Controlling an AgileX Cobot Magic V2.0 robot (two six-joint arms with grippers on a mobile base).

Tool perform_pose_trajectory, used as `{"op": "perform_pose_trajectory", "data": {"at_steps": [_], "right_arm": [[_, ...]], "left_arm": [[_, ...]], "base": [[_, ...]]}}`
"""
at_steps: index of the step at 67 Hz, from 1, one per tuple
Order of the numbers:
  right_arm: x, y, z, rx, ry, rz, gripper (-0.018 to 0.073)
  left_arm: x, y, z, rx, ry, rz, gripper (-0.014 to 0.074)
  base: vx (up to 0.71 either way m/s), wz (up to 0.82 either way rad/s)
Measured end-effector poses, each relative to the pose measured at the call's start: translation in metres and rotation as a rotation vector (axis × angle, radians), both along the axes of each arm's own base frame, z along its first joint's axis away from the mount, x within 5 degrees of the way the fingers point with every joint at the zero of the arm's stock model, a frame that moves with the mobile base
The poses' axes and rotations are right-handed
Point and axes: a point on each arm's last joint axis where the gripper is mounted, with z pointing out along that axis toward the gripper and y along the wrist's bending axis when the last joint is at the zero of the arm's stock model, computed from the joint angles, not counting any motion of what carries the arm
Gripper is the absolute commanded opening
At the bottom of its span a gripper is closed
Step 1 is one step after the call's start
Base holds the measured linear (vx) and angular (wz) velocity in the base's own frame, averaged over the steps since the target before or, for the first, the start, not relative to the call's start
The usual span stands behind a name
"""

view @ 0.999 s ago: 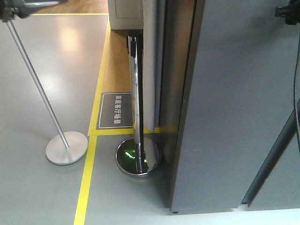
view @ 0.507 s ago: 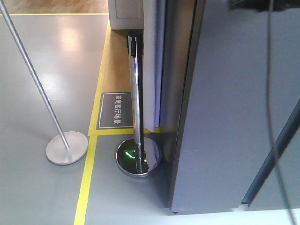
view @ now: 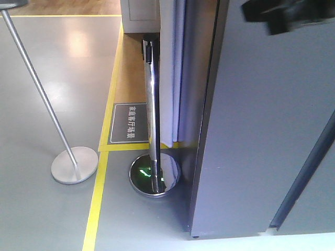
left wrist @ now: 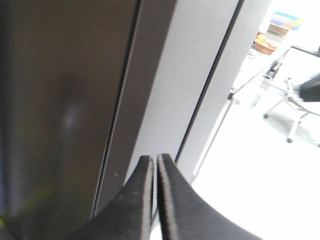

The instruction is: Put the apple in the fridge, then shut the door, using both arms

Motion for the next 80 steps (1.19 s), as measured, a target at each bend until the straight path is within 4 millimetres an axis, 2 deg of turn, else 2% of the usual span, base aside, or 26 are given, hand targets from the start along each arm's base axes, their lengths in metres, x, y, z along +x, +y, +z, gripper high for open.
{"op": "perform_pose_trajectory", "data": {"at_steps": [5, 13, 21, 27, 33, 41, 47, 54, 63, 73, 80], "right_arm": [[-0.014, -0.003, 0.008, 0.004, -0.023, 0.007, -0.0005], [-0.036, -0.009, 0.018, 0.015, -0.055, 0.012, -0.0005], [-0.048, -0.013, 0.012, 0.052, -0.086, -0.012, -0.0005], [-0.048, -0.016, -0.014, 0.08, -0.09, -0.064, -0.0004], [-0.051, -0.02, -0.05, 0.094, -0.067, -0.114, -0.0004], [-0.069, -0.027, -0.097, 0.096, -0.02, -0.153, -0.0004], [-0.088, -0.034, -0.134, 0.091, 0.002, -0.179, -0.0004], [-0.112, -0.041, -0.164, 0.099, -0.007, -0.196, -0.0004], [-0.141, -0.049, -0.207, 0.096, 0.008, -0.202, -0.0004], [-0.16, -0.054, -0.237, 0.096, 0.009, -0.203, -0.0004], [-0.166, -0.056, -0.245, 0.099, 0.0, -0.201, -0.0003]], "left_arm": [[-0.018, -0.005, 0.008, 0.01, -0.032, -0.004, -0.0008], [-0.056, -0.016, 0.022, 0.03, -0.099, -0.009, -0.0008], [-0.093, -0.027, 0.03, 0.049, -0.162, -0.012, -0.0008], [-0.121, -0.035, 0.034, 0.065, -0.21, -0.017, -0.0008], [-0.148, -0.042, 0.035, 0.073, -0.26, 0.002, -0.0008], [-0.169, -0.044, 0.029, 0.052, -0.315, 0.109, -0.0008], [-0.178, -0.044, 0.008, 0.029, -0.295, 0.169, -0.0008], [-0.189, -0.046, -0.025, 0.014, -0.243, 0.189, -0.0008], [-0.195, -0.044, -0.086, -0.019, -0.131, 0.256, -0.0008], [-0.192, -0.033, -0.161, -0.056, 0.011, 0.434, -0.0008], [-0.191, -0.027, -0.202, -0.062, 0.11, 0.512, -0.0008]], "base": [[0.0, 0.0], [0.0, 0.0], [0.0, 0.0], [0.0, 0.0], [0.0, 0.0], [0.0, 0.0], [0.0, 0.0], [0.0, 0.0], [0.0, 0.0], [0.0, 0.0], [0.0, 0.0]]}}
